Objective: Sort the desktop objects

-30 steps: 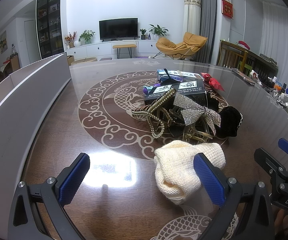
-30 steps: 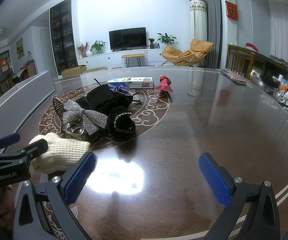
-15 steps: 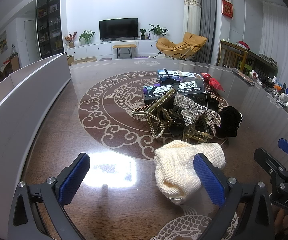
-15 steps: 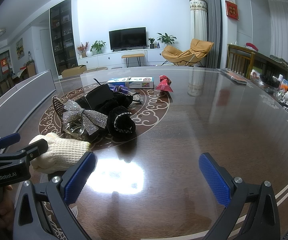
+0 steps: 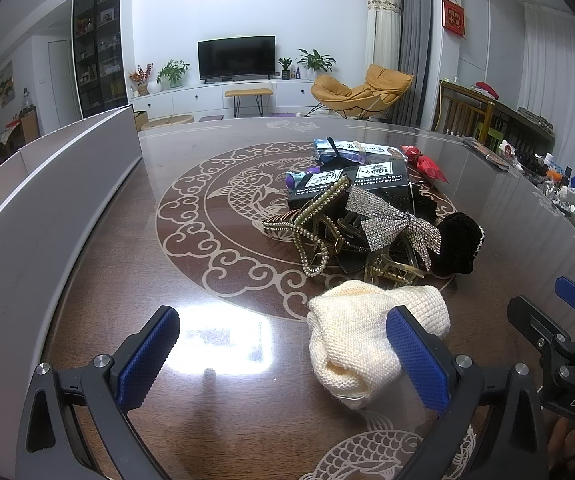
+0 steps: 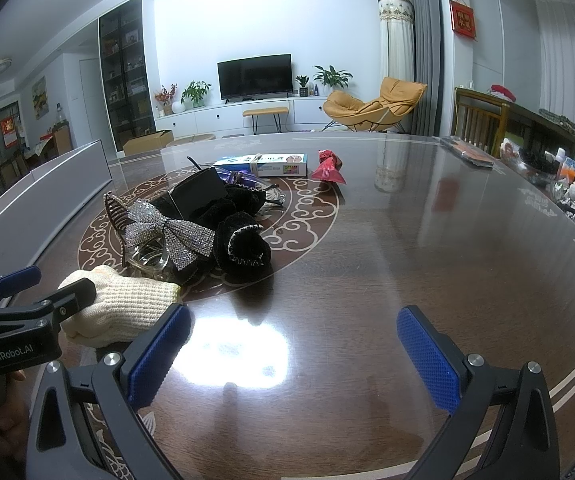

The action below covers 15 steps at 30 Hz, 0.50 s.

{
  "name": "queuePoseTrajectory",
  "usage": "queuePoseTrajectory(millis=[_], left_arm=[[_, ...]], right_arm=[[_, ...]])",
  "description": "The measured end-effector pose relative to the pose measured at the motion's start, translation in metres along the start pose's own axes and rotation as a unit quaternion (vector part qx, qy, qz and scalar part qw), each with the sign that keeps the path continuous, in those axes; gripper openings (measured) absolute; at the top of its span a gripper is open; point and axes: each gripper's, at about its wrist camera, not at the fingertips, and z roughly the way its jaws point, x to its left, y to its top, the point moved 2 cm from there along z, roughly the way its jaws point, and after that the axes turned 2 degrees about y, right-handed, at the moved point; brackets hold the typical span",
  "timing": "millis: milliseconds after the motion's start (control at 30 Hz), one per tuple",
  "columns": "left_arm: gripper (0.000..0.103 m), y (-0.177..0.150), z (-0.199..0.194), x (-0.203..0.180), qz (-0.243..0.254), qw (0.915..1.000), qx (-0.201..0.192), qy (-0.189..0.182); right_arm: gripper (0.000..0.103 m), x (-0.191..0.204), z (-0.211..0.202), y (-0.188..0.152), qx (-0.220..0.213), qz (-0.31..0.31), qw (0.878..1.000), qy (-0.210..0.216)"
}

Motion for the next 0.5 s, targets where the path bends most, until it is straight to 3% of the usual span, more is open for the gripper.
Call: queuePoseTrajectory(millis=[500], left_arm=[[0.103, -0.0001, 0.0002, -0.0005, 0.000, 1.0000, 0.000, 0.000]], right_arm=[[0.103, 0.0029, -0.0005, 0.0010, 0.001, 0.001, 1.000, 0.003]])
